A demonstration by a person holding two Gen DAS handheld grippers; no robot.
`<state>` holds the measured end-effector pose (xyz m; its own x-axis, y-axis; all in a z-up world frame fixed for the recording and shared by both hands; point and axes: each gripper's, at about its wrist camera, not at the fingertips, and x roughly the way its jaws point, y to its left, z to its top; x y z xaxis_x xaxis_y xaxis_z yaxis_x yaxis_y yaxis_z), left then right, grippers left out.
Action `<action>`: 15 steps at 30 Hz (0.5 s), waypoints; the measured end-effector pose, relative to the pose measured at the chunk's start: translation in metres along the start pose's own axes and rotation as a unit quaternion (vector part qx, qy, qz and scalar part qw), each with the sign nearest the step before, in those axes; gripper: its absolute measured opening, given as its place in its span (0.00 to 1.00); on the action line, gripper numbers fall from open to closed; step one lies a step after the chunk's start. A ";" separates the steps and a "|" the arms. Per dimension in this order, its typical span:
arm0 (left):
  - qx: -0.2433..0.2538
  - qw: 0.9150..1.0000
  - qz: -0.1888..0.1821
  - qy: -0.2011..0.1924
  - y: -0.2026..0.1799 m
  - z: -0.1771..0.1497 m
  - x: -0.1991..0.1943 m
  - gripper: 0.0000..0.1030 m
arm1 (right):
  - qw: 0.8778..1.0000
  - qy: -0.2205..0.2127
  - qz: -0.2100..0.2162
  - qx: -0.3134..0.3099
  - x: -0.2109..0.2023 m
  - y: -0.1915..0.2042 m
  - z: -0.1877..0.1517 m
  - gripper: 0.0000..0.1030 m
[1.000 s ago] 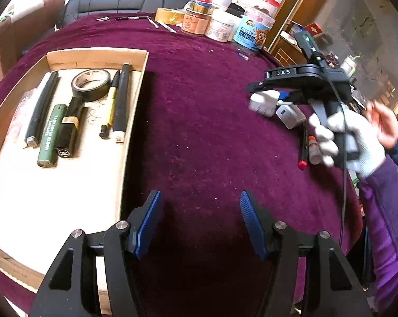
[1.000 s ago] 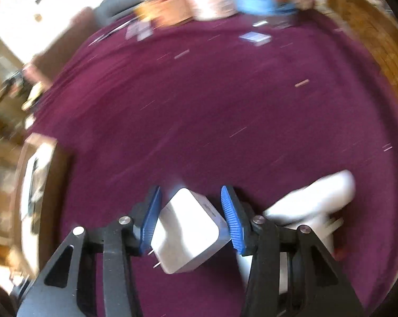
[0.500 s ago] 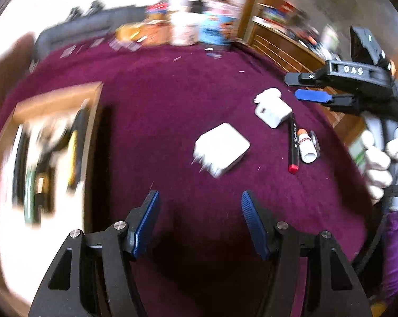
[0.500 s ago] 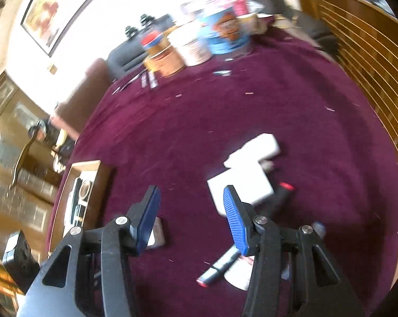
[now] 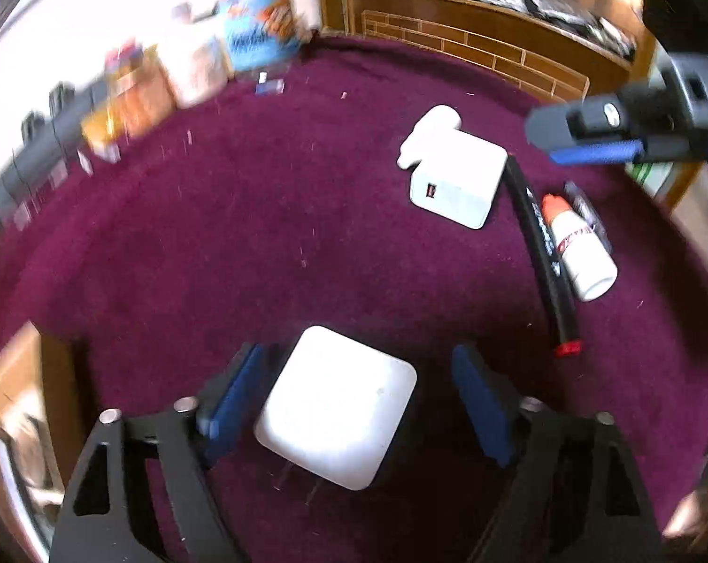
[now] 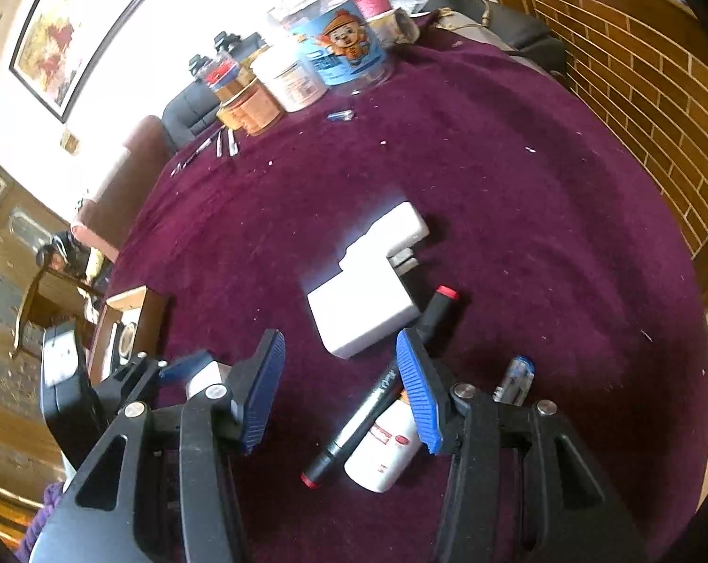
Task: Organize rigid objects
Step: 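Grasp the white square charger with the left tool while the right tool grasps the white round-ended charger, then carry both white chargers into the box and open both tools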
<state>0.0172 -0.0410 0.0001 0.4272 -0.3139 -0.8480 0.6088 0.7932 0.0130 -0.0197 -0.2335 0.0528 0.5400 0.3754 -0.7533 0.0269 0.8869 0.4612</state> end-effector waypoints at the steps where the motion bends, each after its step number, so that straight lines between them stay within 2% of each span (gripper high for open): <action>1: -0.008 1.000 0.007 -0.005 0.004 0.000 -0.003 0.45 | 1.000 0.000 -0.003 -0.008 0.003 0.003 0.001 0.47; 5: -0.060 0.998 -0.018 -0.008 0.027 -0.008 -0.019 0.40 | 0.997 -0.008 -0.051 -0.059 0.014 0.020 0.005 0.47; 9: -0.097 0.994 -0.046 -0.034 0.032 -0.027 -0.046 0.40 | 0.994 -0.008 -0.075 -0.080 0.022 0.026 0.010 0.55; 12: -0.118 0.988 -0.074 -0.064 0.036 -0.043 -0.078 0.40 | 0.996 -0.003 -0.070 -0.052 0.024 0.016 0.015 0.55; 15: -0.142 0.979 -0.109 -0.096 0.040 -0.058 -0.106 0.40 | 0.998 -0.013 -0.062 -0.010 0.022 -0.001 0.023 0.55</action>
<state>-0.0428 0.0540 0.0594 0.4430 -0.5624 -0.6982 0.5006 0.8012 -0.3278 0.0115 -0.2326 0.0465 0.5546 0.2553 -0.7920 0.0782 0.9315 0.3551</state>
